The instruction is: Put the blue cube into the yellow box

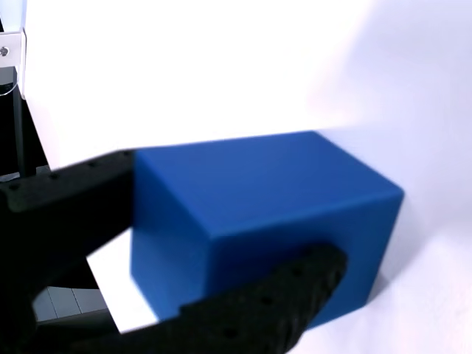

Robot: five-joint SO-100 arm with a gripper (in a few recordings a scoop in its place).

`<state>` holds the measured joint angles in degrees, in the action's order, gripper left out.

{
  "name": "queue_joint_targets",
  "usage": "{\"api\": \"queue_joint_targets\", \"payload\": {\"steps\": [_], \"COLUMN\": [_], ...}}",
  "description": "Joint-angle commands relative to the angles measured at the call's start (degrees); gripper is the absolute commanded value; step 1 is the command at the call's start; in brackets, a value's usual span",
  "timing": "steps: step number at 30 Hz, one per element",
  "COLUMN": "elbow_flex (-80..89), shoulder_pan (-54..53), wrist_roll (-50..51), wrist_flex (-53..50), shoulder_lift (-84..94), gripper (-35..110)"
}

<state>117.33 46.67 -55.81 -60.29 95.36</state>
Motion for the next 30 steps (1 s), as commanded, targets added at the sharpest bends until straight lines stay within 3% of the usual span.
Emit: {"api": "queue_joint_targets", "payload": {"steps": [1,9,21,30], "elbow_flex": [-3.9,-4.1,-10.8,-23.4], "shoulder_pan": [0.9,-3.5,-19.6,-25.0], "wrist_roll": [-0.9,-6.5,-25.8,-33.7], "wrist_flex": [-0.8,0.5,10.3,19.0], "shoulder_lift": [2.7,6.1,17.9,11.0], "gripper": [19,14,13,13]}}
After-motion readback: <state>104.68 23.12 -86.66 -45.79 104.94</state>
